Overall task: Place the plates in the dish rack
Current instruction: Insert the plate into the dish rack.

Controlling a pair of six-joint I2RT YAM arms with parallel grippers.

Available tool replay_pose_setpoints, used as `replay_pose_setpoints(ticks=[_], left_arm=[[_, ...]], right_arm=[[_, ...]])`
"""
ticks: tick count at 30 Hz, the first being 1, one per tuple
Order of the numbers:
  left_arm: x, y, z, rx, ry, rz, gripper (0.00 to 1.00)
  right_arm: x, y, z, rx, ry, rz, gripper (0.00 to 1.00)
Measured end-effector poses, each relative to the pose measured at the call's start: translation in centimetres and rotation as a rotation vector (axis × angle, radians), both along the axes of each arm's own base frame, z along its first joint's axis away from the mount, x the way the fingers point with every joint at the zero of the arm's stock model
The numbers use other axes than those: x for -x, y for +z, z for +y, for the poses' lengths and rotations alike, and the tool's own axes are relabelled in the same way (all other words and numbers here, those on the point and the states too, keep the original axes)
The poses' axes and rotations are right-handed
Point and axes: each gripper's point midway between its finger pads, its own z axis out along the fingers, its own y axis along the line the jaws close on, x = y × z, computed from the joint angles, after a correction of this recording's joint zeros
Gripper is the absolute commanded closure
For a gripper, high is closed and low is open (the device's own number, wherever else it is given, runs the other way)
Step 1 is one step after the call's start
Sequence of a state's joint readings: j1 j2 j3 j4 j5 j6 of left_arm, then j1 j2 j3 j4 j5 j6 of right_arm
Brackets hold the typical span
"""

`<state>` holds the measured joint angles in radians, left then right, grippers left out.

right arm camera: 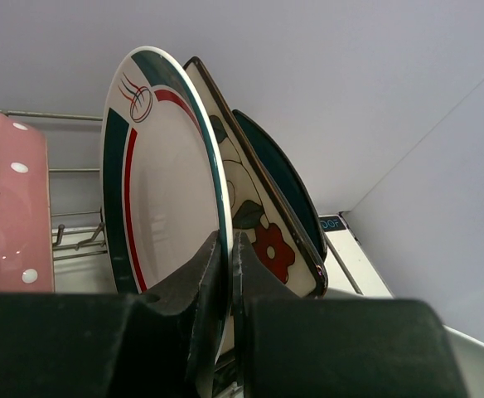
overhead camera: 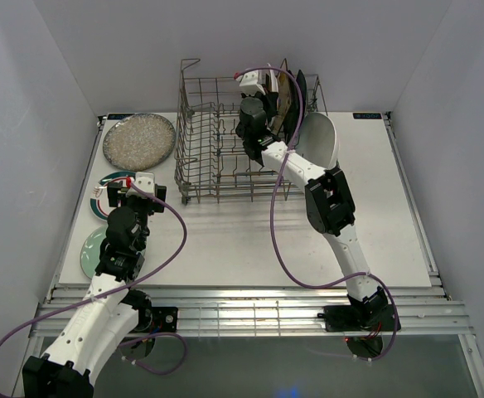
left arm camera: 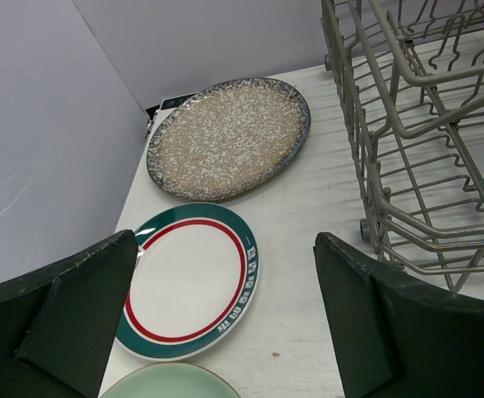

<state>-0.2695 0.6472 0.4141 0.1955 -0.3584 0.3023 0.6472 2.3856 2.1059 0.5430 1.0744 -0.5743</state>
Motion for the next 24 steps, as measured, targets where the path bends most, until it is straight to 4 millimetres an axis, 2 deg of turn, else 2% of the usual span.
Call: replay_pose_setpoints(ticks=[9, 15, 24], left_arm=[[0.0, 0.0, 0.0, 0.0, 0.0, 0.0, 0.02], [0.0, 0.0, 0.0, 0.0, 0.0, -0.001, 0.02], [0.0, 0.0, 0.0, 0.0, 0.001, -0.001, 0.02]], right_arm=[[0.0, -0.2, 0.0, -0.018, -0.001, -0.005, 0.92], [0.0, -0.7, 0.2, -0.019, 0.001, -0.001, 0.89], [0.1, -2.0, 0.8, -0.016, 0.018, 0.014, 0.74]])
